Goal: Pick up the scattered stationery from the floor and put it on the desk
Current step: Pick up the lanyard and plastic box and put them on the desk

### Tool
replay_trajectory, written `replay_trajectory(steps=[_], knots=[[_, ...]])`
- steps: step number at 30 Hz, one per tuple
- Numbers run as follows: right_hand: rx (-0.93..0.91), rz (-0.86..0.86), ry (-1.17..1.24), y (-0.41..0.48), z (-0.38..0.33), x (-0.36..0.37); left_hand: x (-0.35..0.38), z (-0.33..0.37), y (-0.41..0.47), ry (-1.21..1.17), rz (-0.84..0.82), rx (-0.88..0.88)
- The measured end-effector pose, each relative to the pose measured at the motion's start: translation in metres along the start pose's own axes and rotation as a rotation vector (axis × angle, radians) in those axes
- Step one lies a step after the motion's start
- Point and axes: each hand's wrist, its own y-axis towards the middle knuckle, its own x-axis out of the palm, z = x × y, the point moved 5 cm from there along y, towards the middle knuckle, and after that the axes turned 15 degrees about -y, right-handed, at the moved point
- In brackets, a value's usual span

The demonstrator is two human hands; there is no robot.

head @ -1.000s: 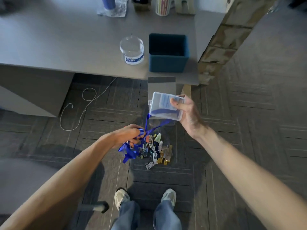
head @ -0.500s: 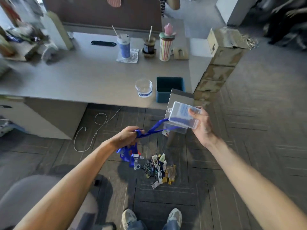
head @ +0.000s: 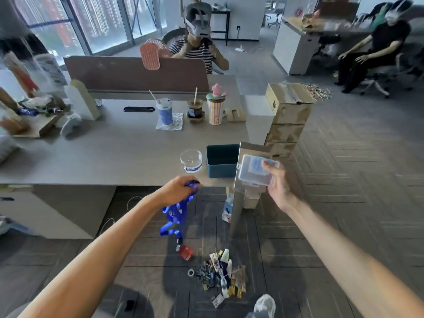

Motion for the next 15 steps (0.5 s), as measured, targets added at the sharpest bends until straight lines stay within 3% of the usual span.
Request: replay_trajectory(steps=[8, 15], knots=[[0.010, -0.243, -0.106, 0.085, -0.010, -0.003, 0.002, 0.047, 0.069, -0.142, 0.220, 0.095], [0.019, -0.276, -0.214, 0.151, -0.015, -0.010, 0.013, 0.048, 0.131, -0.322, 0.334, -0.017]])
